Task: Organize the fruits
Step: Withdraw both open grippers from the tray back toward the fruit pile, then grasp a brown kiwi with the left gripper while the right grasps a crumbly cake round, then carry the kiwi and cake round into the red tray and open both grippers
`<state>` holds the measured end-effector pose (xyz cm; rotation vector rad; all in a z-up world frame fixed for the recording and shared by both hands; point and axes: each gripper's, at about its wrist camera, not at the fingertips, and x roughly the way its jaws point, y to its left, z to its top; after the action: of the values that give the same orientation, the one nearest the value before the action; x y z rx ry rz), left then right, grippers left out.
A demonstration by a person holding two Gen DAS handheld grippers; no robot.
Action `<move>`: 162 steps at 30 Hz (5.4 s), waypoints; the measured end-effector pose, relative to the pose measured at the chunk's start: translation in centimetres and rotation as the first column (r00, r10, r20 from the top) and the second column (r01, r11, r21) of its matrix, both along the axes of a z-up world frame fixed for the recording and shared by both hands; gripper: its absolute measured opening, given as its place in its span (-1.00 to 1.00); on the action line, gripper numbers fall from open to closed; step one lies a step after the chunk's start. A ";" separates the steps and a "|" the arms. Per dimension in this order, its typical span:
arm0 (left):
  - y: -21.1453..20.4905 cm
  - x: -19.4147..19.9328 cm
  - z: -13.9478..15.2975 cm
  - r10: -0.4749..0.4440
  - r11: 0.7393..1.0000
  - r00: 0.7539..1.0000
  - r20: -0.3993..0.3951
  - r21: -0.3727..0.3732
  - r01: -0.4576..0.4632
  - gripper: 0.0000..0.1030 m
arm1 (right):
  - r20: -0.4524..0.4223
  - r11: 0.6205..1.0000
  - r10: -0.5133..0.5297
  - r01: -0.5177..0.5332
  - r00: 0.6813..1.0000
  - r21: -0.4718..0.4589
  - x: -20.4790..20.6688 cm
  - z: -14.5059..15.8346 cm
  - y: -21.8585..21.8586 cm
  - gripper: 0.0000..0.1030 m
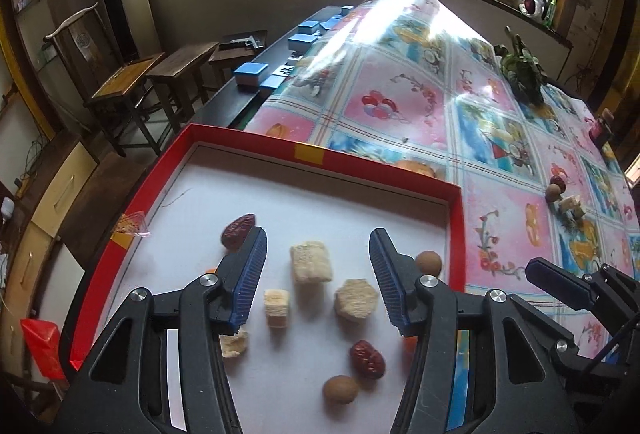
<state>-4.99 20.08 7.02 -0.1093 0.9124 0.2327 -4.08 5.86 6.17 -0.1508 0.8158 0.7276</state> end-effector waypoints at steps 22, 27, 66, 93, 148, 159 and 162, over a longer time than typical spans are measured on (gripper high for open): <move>-13.3 2.1 -1.0 -0.248 0.969 0.968 -0.036 -0.016 0.247 0.04 | -0.011 0.952 -0.307 0.307 0.952 -0.011 0.1 -1.2 -15.2 -0.26; -15.4 3.0 -1.6 -0.300 0.953 0.952 -0.059 -0.066 0.296 0.04 | -0.024 0.925 -0.379 0.378 0.925 -0.031 0.6 -1.9 -19.0 -0.24; -21.9 14.7 -5.3 -0.567 0.823 0.809 -0.154 -0.061 0.565 -0.61 | -0.062 0.932 -0.362 0.358 0.930 -0.065 6.2 -3.5 -21.2 -0.22; -14.5 6.0 -0.2 -0.393 0.918 0.918 -0.046 -0.065 0.390 -0.61 | -0.036 0.960 -0.266 0.260 0.963 -0.106 6.7 -3.6 -14.9 -0.54; 5.7 -9.1 -2.5 -0.042 0.998 0.998 -0.051 -0.049 0.040 -0.61 | -0.024 0.988 0.147 -0.148 0.989 -0.047 -5.8 -0.7 5.1 -0.54; 4.8 -8.3 -3.3 -0.044 0.998 0.997 -0.058 -0.039 0.042 -0.61 | -0.073 0.978 0.188 -0.193 0.979 -0.078 -5.9 -2.9 6.4 -0.54; 4.6 -8.1 -3.3 -0.019 1.000 0.998 -0.052 -0.025 0.018 -0.61 | -0.070 0.974 0.195 -0.201 0.978 -0.103 -6.0 -3.6 7.0 -0.54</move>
<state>-13.10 24.70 3.75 -0.1176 0.9676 0.2081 -10.11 12.86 2.52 -0.3140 0.9062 0.8785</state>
